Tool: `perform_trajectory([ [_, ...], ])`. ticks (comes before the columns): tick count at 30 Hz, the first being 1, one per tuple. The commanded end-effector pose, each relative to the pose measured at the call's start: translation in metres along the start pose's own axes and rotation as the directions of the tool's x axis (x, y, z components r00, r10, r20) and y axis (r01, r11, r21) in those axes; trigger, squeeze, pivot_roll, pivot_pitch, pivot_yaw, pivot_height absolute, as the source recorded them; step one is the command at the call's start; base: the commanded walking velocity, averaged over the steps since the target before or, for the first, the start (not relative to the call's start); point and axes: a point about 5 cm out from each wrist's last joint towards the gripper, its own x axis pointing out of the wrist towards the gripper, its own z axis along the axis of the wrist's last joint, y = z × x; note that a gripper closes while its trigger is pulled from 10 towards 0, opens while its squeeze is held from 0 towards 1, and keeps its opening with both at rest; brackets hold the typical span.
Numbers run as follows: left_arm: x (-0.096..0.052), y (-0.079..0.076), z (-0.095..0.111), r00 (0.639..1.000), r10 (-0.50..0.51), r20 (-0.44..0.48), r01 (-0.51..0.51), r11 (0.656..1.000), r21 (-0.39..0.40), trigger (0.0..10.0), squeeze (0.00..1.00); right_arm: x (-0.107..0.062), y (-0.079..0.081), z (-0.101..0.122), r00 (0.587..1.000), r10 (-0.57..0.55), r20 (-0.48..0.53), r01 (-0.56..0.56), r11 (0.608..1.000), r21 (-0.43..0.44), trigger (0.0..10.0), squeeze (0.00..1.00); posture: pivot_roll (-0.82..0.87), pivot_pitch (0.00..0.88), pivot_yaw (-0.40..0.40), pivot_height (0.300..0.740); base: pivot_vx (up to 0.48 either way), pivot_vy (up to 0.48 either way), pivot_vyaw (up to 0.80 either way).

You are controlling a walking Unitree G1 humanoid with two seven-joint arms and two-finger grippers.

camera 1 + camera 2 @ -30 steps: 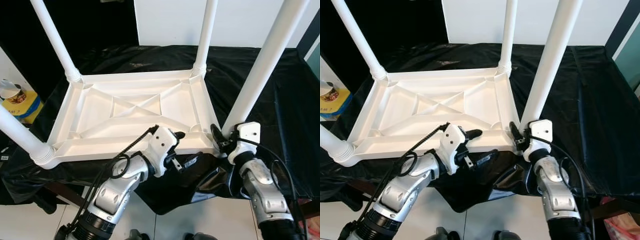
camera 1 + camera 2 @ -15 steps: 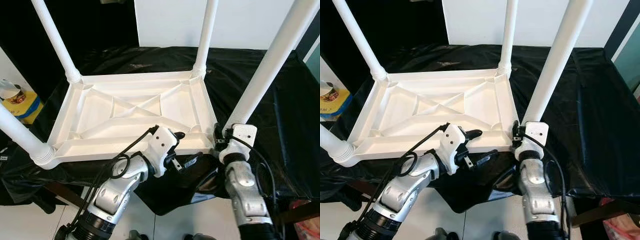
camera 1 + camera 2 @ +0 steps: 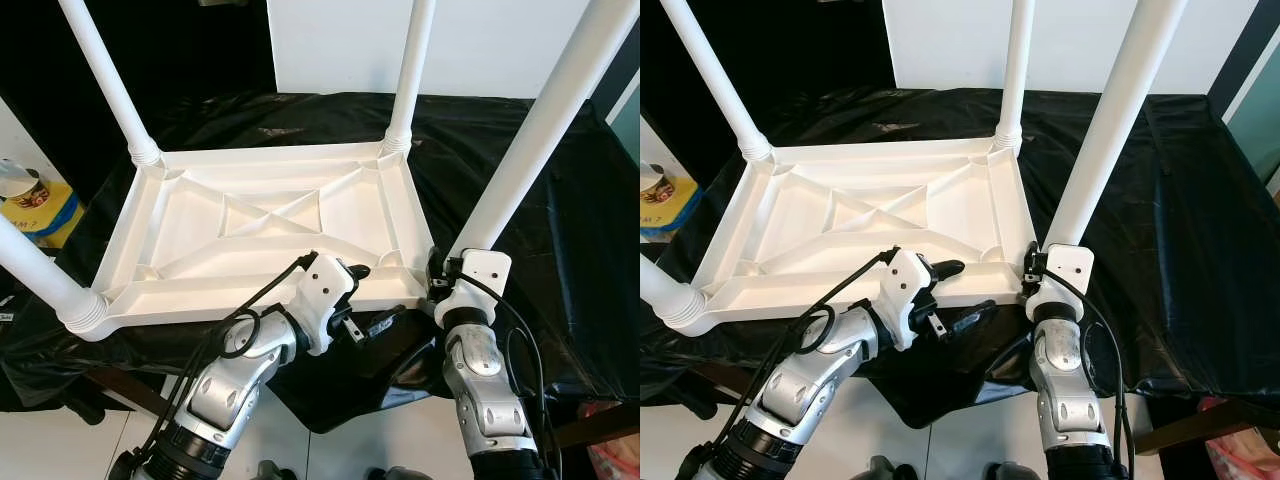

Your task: Building children table

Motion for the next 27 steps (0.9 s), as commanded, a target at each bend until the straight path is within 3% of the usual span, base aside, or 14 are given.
perform_trajectory([
  [1, 0.000, -0.005, -0.001, 0.999, -0.037, -0.005, 0.037, 0.999, -0.001, 10.0, 0.00, -0.009, 0.004, -0.021, 0.994, 0.018, -0.104, -0.018, 1.000, -0.002, 10.0, 0.00, -0.10, 0.106, 0.023, 0.740, 0.000, 0.000, 0.00],
  [3, 0.000, -0.005, -0.001, 0.999, -0.036, -0.005, 0.036, 0.999, 0.000, 10.0, 0.00, -0.009, 0.003, -0.020, 0.995, 0.021, -0.100, -0.022, 1.000, -0.005, 10.0, 0.00, -0.10, 0.107, 0.023, 0.740, 0.000, 0.000, 0.00],
  [4, 0.000, -0.005, -0.001, 0.999, -0.035, -0.005, 0.035, 0.999, 0.001, 10.0, 0.00, -0.008, 0.002, -0.019, 0.995, 0.028, -0.097, -0.028, 1.000, 0.001, 10.0, 0.20, -0.10, 0.107, 0.022, 0.740, 0.000, 0.000, 0.00],
  [6, 0.000, -0.005, -0.001, 0.999, -0.034, -0.004, 0.034, 0.999, 0.001, 10.0, 0.00, -0.008, 0.002, -0.019, 0.995, 0.028, -0.097, -0.028, 1.000, 0.004, 10.0, 0.20, -0.10, 0.107, 0.022, 0.740, 0.000, 0.000, 0.00],
  [7, 0.000, -0.004, 0.000, 0.999, -0.033, -0.004, 0.033, 0.999, 0.001, 10.0, 0.00, -0.008, 0.001, -0.018, 0.995, 0.041, -0.092, -0.040, 0.999, 0.009, 10.0, 1.00, -0.10, 0.109, 0.021, 0.740, 0.000, 0.000, 0.00],
  [15, 0.000, -0.004, 0.000, 1.000, -0.021, 0.001, 0.021, 1.000, 0.006, 10.0, 0.00, -0.009, -0.003, -0.010, 0.992, 0.120, -0.042, -0.119, 0.993, 0.015, 10.0, 1.00, -0.10, 0.113, 0.013, 0.740, 0.000, 0.000, 0.00],
  [23, -0.002, -0.003, -0.001, 1.000, 0.000, -0.001, 0.000, 1.000, 0.005, 10.0, 0.00, -0.013, -0.027, 0.001, 0.941, 0.337, 0.019, -0.337, 0.941, -0.002, 10.0, 1.00, -0.10, 0.127, 0.005, 0.740, 0.000, 0.000, 0.00],
  [24, -0.002, -0.003, -0.001, 1.000, 0.002, -0.002, -0.002, 1.000, 0.004, 10.0, 0.00, -0.013, -0.029, 0.002, 0.927, 0.374, 0.022, -0.374, 0.927, -0.015, 10.0, 0.07, -0.10, 0.128, 0.006, 0.740, 0.000, 0.000, 0.00],
  [27, -0.002, -0.003, -0.002, 1.000, 0.003, -0.002, -0.003, 1.000, 0.002, 10.0, 0.00, -0.012, -0.032, 0.003, 0.904, 0.427, 0.021, -0.426, 0.904, -0.025, 10.0, 0.00, -0.10, 0.128, 0.007, 0.740, 0.000, 0.000, 0.00],
])
